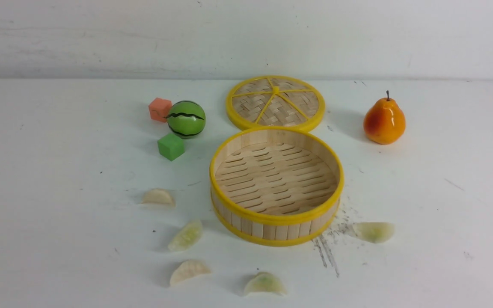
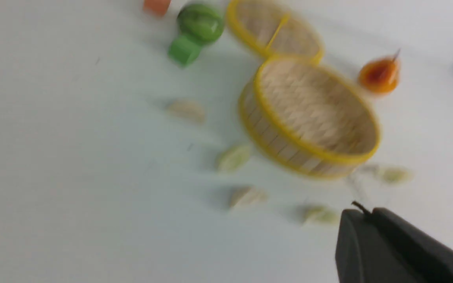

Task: Put the dumplings into the steamer on the white table.
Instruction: 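Reach for and grasp a dumpling on the table with the left gripper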

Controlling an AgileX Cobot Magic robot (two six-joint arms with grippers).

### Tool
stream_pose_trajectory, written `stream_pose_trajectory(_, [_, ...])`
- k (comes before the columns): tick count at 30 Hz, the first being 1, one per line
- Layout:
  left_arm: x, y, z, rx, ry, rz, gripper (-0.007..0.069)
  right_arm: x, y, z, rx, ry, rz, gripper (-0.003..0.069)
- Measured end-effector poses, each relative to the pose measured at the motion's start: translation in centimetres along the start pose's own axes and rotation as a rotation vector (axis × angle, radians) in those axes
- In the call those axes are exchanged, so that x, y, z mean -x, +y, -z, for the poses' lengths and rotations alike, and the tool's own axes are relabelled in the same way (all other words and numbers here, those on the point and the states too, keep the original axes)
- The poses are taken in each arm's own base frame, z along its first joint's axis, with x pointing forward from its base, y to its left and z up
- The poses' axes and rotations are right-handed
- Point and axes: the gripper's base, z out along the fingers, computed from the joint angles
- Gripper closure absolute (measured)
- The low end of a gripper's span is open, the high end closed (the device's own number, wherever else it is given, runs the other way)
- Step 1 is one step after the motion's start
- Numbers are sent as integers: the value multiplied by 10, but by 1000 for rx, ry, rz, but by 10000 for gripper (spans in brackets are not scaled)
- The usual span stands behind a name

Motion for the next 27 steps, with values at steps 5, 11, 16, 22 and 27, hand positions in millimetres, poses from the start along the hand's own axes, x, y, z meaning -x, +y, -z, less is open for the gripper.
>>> stream_pose_trajectory(5, [26, 5, -37, 99, 289, -79, 638, 15, 0, -40, 95, 280, 61, 679])
stream_pose_trajectory(11, [37, -11, -102, 106, 484, -196, 638, 6, 22, -74, 262, 566, 169, 678])
stream_pose_trajectory(16, [48, -21, -160, 228, 550, -185, 594, -2, 36, -80, 332, 630, 217, 676])
stream_pose_trajectory(22, [57, -24, -220, 276, 571, -135, 386, -2, 36, -80, 327, 633, 226, 673])
stream_pose_trajectory(27, [57, -24, -278, 333, 544, 42, 134, -2, 36, -80, 326, 633, 224, 670])
